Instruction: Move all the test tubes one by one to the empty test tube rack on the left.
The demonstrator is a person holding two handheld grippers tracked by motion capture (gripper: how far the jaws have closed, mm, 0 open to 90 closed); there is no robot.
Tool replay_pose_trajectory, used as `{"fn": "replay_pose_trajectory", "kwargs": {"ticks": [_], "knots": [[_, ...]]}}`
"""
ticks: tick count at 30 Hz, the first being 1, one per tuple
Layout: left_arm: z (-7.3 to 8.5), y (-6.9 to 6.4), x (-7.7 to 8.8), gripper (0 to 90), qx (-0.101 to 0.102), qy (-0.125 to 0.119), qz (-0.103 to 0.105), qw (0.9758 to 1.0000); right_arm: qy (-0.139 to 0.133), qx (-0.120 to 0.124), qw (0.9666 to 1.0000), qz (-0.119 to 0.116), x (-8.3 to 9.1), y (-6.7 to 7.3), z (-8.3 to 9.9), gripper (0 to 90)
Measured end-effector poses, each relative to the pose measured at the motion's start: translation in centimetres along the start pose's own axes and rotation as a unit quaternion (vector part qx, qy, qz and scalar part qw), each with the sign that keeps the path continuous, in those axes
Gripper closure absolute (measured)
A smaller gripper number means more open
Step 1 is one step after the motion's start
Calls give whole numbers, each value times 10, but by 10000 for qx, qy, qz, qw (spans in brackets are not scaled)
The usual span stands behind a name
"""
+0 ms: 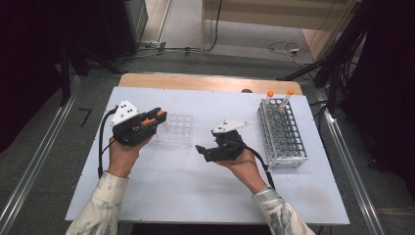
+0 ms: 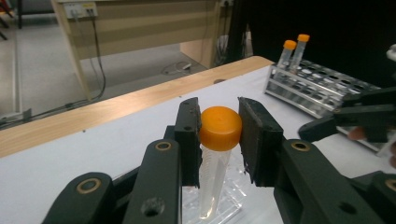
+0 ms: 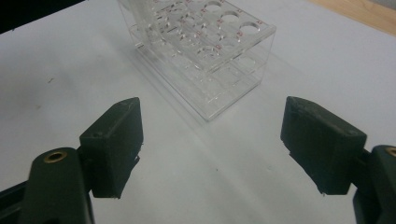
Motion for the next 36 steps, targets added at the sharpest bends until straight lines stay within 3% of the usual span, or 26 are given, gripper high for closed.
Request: {"fn": "replay_pose_trajectory", "kwargs": {"ticks": [5, 14, 21, 24, 30, 36], "knots": [[1, 6, -6, 704, 53, -16, -135, 9999, -65, -7, 10000, -19, 2, 1, -1, 199], [6, 9, -16, 703, -82, 33, -349, 9994, -61, 4, 10000, -3, 2, 1, 0, 203], [25, 5, -29, 701, -210, 385, -390, 9983, -76, -21, 10000, 47, 2, 0, 1, 204], [33, 2, -35, 701, -375, 533, -438, 9969, -84, 12, 9999, 65, 4, 0, 1, 205], [34, -1, -33, 700, -438, 475, -540, 9965, -92, -10, 9999, 62, 4, 0, 1, 205], [34, 0, -32, 668, -416, 490, -510, 9966, -98, -22, 9999, 61, 4, -1, 1, 206]]}}
Point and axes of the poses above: each handheld gripper's, and its own axes: x roughly backward along the jaws, z roughly out of its underside, y roughly to its left, the point moved 3 cm from there along -x, roughly forward along the jaws, and after that the axes turned 14 degrees about -z, right-handed, at the moved point
